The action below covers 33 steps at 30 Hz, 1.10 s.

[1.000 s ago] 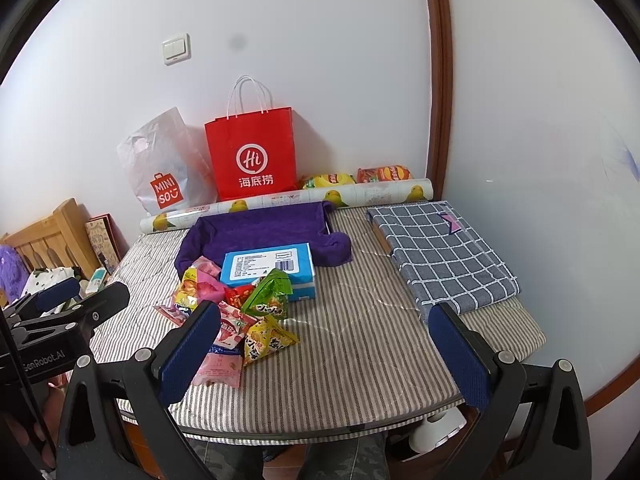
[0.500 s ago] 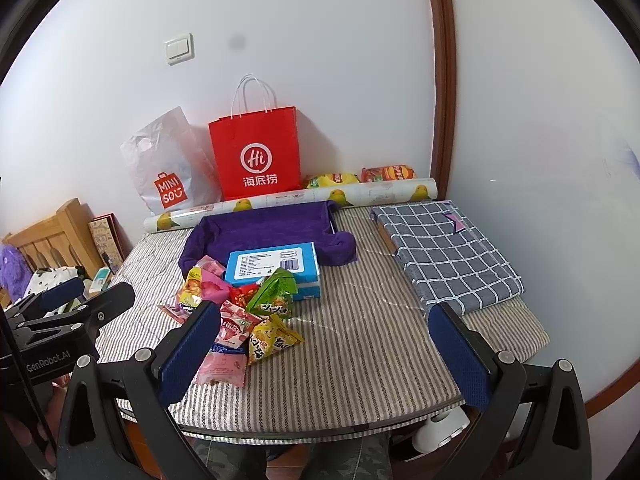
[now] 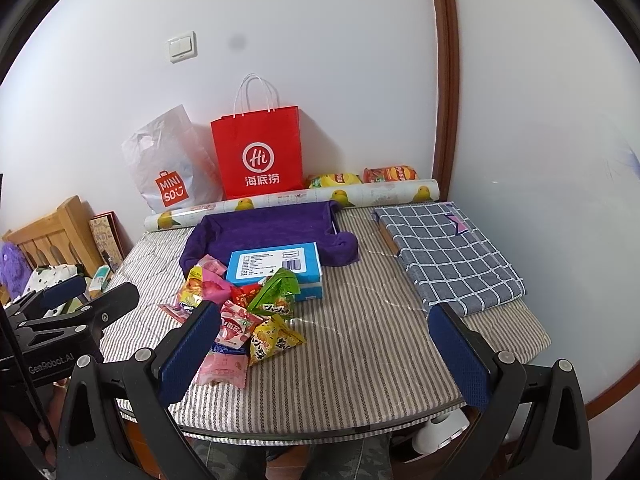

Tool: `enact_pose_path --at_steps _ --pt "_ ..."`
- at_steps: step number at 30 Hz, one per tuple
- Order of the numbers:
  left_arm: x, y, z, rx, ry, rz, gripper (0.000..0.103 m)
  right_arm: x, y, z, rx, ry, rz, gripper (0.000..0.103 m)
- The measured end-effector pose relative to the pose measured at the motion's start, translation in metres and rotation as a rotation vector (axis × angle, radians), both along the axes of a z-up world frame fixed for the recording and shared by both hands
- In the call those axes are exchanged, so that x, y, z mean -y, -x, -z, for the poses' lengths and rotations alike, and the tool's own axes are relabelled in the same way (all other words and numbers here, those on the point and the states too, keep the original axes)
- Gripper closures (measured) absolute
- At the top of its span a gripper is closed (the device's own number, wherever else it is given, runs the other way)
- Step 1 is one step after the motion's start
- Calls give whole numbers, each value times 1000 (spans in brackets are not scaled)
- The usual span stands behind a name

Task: Organize snacks

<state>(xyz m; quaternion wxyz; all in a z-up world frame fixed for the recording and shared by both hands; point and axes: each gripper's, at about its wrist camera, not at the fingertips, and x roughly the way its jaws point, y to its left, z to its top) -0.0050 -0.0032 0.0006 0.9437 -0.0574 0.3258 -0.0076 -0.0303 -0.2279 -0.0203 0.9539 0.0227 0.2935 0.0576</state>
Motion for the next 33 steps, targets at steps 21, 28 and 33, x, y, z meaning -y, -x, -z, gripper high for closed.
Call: enact_pose_path --at_steps 21,28,33 --pt "-26 -40 57 -76 19 -24 0 -24 -38 47 -43 -10 -53 1" --pt "-61 -62 91 -138 59 -84 0 -37 -66 80 -128 -55 -121 1" --pt "-90 -74 115 -184 79 -154 1 -52 -87 106 -195 -70 -166 1"
